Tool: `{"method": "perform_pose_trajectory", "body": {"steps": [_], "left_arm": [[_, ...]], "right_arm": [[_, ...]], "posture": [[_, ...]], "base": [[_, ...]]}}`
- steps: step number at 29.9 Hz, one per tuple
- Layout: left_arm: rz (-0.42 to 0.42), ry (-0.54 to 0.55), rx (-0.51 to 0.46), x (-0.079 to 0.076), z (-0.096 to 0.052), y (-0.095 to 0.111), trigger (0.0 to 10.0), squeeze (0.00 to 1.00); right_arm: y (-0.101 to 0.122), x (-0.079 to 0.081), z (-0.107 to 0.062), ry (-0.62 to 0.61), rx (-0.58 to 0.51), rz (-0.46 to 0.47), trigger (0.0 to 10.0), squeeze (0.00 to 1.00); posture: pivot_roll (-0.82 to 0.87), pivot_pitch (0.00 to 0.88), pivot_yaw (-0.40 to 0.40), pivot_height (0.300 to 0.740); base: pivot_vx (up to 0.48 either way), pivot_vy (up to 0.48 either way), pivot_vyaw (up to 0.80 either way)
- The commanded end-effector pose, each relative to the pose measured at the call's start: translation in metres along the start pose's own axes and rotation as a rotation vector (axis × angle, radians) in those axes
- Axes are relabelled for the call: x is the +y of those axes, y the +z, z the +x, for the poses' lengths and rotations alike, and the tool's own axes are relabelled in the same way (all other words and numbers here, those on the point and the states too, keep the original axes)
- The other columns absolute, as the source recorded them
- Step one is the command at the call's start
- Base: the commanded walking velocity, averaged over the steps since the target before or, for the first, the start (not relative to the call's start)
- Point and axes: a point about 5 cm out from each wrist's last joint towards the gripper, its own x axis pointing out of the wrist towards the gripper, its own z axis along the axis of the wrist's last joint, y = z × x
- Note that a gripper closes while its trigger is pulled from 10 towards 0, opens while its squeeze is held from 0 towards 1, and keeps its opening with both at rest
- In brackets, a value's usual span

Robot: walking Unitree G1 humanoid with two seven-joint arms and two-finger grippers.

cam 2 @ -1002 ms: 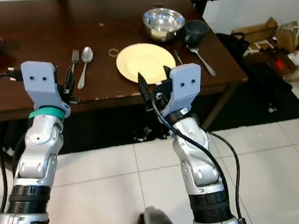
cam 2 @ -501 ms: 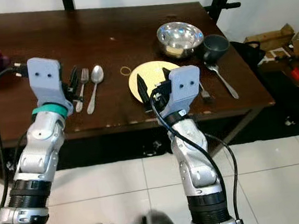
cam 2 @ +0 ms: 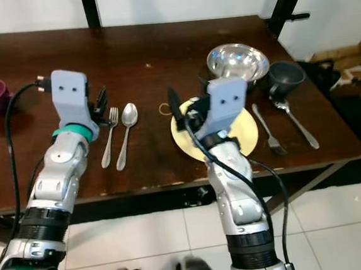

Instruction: Setting the table

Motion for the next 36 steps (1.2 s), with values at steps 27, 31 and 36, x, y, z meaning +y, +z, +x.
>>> {"method": "perform_pose_trajectory", "body": {"steps": [27,31,36], "left_arm": [[-0.105,0.033,0.386,-0.007,-0.028,-0.055,10.0,0.0],[-0.088,0.055,0.418,-0.003,-0.029,-0.061,10.0,0.0],[-0.029,0.07,0.449,0.003,-0.027,-0.069,10.0,0.0]], "right_arm": [[0.001,0.001,-0.003,-0.007,-0.001,0.003,10.0,0.0],[0.0,0.001,-0.003,-0.007,0.001,0.004,10.0,0.0],[0.0,0.002,-0.003,-0.006,0.002,0.006,10.0,0.0]], "posture": [[-0.11,0.017,0.063,0.74],[-0.11,0.018,0.063,0.74],[-0.11,0.019,0.064,0.74]], "base": [[0.0,0.0,0.0],[0.0,0.0,0.0],[0.0,0.0,0.0]]}}
